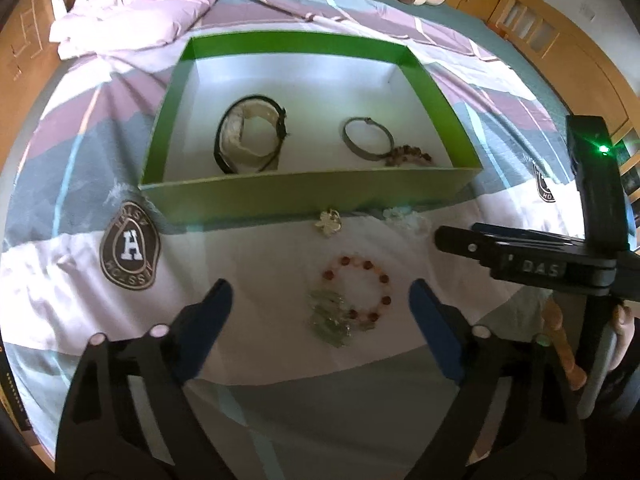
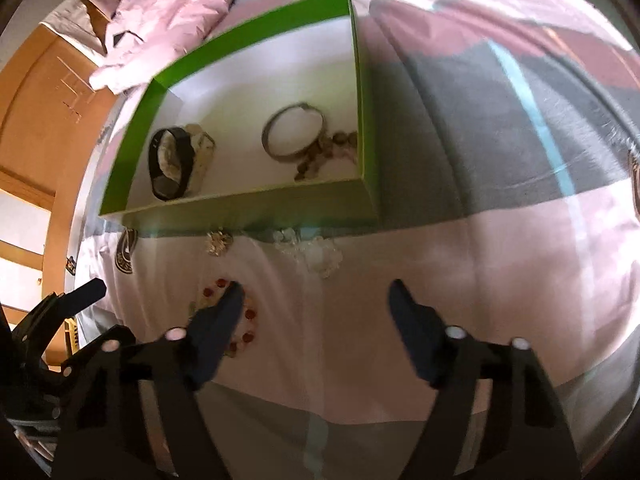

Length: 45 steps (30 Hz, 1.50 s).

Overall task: Organize jewelry
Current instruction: 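Move both open tools back to the jewelry lying before the box, then grasp the green pendant with the left tool while the right tool grasps the red bead bracelet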

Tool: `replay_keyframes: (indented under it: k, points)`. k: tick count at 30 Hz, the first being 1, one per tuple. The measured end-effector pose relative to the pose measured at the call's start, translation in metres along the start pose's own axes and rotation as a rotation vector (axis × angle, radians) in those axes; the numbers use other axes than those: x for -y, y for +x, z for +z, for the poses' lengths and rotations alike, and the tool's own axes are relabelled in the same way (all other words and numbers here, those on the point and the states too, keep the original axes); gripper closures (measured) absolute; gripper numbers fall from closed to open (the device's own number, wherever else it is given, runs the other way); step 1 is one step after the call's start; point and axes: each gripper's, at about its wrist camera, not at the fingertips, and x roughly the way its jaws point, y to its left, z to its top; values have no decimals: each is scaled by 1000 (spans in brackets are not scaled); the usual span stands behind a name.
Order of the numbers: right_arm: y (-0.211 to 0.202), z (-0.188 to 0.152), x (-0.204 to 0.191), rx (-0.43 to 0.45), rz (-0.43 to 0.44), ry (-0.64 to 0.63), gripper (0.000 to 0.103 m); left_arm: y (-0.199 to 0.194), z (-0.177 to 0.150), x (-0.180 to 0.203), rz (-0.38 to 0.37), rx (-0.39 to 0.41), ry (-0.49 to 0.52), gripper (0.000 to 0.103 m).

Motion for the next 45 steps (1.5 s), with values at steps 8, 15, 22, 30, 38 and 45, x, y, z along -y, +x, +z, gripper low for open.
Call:
replay_keyframes:
  k: [8,15,22,30,38,45]
  points:
    - [4,-7,-13,-19,18,-55,34,13,-2,-1,-43,-43,-22,22]
    - [0,-4,-5,-11,6,-16,34,37,-5,-2,-123,-126,-65,57]
    - [-5,-2,0,-8,21,5,34,54,-10,9,-109,-164,-49,70]
    - [-2,-5,-8,-12,-8,-40,34,67,-14,16,-55,-178,-35,96]
    - [-4,-5,-4,-16,4,-23,34,42,-11,12,-39,-130,-45,96]
    - [-5,-6,-7,-19,18,-30,34,-22,-7,0,-65,12,-51,96]
